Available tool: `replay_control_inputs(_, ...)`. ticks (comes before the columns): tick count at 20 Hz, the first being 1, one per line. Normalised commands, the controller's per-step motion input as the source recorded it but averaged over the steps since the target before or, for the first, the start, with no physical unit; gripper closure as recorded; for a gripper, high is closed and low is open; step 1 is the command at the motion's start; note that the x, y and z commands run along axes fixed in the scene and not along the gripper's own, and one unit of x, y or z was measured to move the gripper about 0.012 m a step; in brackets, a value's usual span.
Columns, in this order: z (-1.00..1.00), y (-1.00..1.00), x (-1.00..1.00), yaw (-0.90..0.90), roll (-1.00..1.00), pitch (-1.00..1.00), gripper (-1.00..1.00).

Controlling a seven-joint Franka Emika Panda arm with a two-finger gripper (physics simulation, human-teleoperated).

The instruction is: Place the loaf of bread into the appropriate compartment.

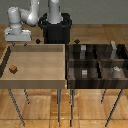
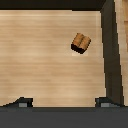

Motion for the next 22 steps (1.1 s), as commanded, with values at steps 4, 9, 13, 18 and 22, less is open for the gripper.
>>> replay_control_inputs(4, 0.00, 0.00, 1.00, 0.00, 0.00, 0.00, -1.00)
replay_control_inputs(9, 0.00, -0.20, 0.40, 0.00, 0.00, 0.00, -1.00)
replay_control_inputs(13, 0.00, -0.25, 0.00, 0.00, 0.00, 0.00, -1.00)
replay_control_inputs(18, 0.00, 0.00, 0.60, 0.00, 0.00, 0.00, -1.00)
replay_control_inputs(22, 0.00, 0.00, 0.50, 0.00, 0.00, 0.00, -1.00)
